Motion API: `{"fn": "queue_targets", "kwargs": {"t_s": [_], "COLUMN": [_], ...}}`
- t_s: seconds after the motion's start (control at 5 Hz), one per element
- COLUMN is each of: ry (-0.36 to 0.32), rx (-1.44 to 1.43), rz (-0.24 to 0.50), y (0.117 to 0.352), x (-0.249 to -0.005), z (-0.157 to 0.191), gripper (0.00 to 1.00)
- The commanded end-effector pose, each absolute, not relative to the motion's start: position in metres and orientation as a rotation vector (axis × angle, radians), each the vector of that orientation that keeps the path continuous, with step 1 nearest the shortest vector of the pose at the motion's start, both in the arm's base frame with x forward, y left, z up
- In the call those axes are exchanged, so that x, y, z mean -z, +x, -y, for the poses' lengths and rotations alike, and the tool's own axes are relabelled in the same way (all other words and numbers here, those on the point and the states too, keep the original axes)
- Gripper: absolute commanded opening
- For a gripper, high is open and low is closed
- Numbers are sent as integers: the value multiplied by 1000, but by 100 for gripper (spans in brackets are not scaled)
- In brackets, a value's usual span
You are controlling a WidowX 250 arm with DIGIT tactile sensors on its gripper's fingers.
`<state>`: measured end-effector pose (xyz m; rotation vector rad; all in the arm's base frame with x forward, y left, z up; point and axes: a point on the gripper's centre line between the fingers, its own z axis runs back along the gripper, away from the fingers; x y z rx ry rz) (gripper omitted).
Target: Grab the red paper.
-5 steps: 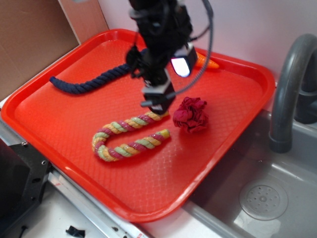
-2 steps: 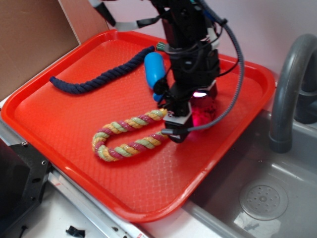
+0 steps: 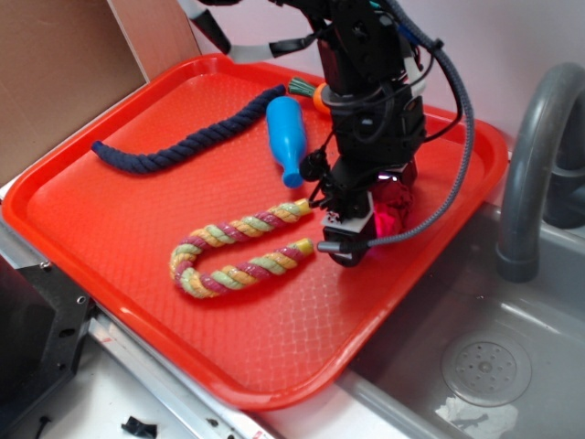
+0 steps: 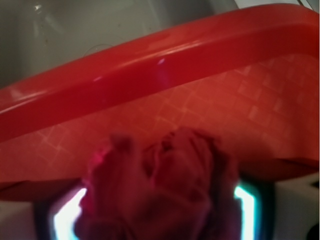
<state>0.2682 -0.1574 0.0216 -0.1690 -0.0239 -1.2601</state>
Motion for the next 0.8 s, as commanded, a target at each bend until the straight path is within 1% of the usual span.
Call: {"fn": "queue_targets", "kwargs": {"t_s": [0.0,0.2,0.4,0.6], "ry": [-70,12,6,-43], "rx": [962,712,462,211], "rz": [21,16,56,96], "y": [257,249,235,214], "x": [-57,-102,-149,-192], "z": [146,127,100,75], "gripper": [0,0,0,0]}}
